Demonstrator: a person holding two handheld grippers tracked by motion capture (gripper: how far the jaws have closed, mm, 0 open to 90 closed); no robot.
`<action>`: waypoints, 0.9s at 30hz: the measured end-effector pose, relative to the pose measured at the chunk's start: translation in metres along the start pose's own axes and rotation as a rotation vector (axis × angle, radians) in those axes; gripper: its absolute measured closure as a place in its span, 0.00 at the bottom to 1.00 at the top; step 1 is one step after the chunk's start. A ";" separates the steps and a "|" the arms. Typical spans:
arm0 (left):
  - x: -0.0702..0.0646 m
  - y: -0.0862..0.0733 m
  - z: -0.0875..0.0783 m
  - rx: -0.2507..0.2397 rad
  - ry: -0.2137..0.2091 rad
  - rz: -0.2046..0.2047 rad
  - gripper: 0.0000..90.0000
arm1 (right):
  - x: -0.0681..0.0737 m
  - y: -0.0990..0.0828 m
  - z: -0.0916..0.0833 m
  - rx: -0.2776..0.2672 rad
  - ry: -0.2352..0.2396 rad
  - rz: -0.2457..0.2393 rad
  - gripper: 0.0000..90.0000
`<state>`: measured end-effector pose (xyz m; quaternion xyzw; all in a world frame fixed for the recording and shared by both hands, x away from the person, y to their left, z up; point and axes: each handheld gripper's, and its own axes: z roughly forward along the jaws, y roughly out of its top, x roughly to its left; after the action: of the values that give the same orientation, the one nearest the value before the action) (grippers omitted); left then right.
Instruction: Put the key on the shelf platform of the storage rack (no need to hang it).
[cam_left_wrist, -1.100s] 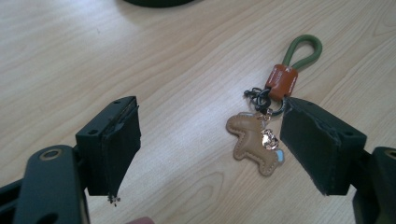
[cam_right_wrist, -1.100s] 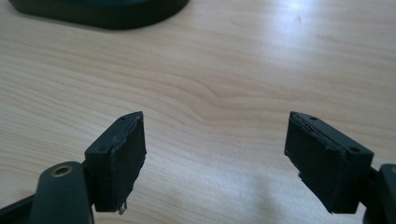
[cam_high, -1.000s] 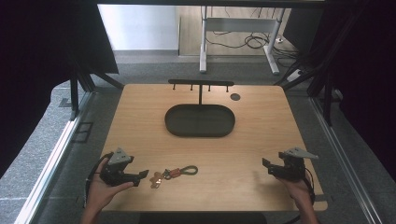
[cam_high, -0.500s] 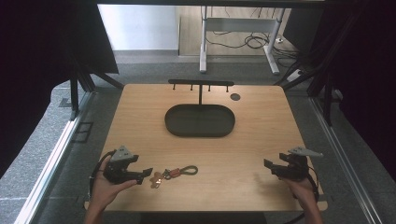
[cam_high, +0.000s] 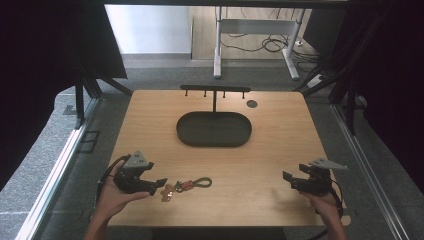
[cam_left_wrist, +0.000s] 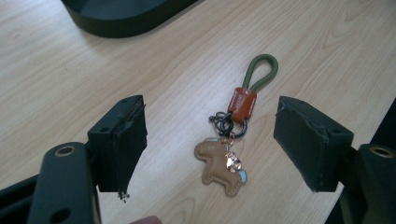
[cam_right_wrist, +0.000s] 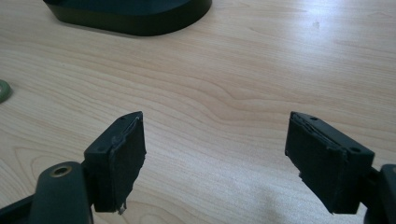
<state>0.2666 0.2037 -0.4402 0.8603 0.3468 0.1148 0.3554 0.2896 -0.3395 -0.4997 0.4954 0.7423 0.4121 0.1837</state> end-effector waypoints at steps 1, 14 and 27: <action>0.000 0.004 0.002 0.013 -0.021 0.012 0.28 | 0.001 -0.001 0.000 0.007 0.003 -0.002 0.24; 0.000 0.017 0.009 0.057 -0.104 0.049 0.28 | 0.027 0.008 0.002 0.028 0.015 -0.100 0.26; -0.015 0.030 0.024 0.122 -0.190 0.141 0.28 | 0.036 0.006 -0.004 0.046 -0.013 -0.132 0.27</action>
<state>0.2816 0.1657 -0.4360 0.9097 0.2566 0.0360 0.3246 0.2741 -0.3080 -0.4880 0.4521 0.7814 0.3786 0.2040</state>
